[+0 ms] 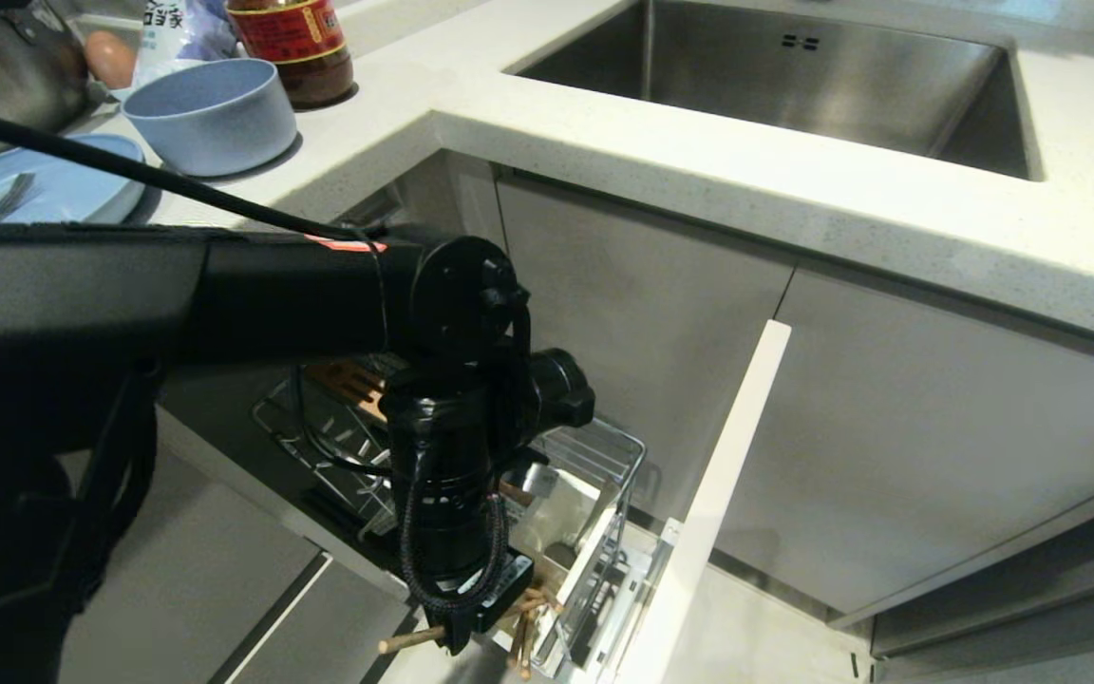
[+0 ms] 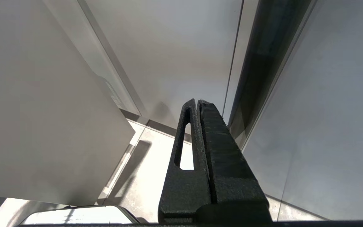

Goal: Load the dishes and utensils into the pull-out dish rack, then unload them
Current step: Pick up the chopsticks and place it in the cupboard

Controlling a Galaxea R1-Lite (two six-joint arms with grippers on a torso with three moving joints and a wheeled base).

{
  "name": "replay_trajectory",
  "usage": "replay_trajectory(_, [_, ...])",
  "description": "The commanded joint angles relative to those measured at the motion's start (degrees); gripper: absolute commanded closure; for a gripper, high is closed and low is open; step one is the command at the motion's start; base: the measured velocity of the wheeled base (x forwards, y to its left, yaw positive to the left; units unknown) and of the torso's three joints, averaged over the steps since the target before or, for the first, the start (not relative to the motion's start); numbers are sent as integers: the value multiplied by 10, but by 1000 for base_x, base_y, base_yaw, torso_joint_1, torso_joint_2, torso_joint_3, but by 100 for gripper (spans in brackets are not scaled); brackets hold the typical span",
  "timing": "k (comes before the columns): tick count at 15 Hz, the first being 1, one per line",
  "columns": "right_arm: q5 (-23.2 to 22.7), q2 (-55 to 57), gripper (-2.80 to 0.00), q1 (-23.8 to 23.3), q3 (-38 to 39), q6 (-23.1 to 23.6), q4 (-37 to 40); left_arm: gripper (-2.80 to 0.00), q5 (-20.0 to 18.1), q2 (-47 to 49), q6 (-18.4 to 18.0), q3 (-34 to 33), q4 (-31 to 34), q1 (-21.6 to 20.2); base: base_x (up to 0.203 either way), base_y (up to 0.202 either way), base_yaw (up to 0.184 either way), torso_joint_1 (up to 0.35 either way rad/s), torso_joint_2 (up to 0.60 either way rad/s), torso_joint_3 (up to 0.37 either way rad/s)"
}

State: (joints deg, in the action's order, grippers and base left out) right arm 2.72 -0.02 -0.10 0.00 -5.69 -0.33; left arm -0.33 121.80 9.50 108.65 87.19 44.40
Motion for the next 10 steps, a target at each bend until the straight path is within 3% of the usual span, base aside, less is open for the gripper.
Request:
replay_trajectory(1, [0,-2,0,0,0,0,0,0,-1,24,1,13,5,0,0,0,0,0,0,0])
replay_trajectory(10, [0,-2,0,0,0,0,0,0,-1,40,0,24,5,-11,0,0,0,0,0,0])
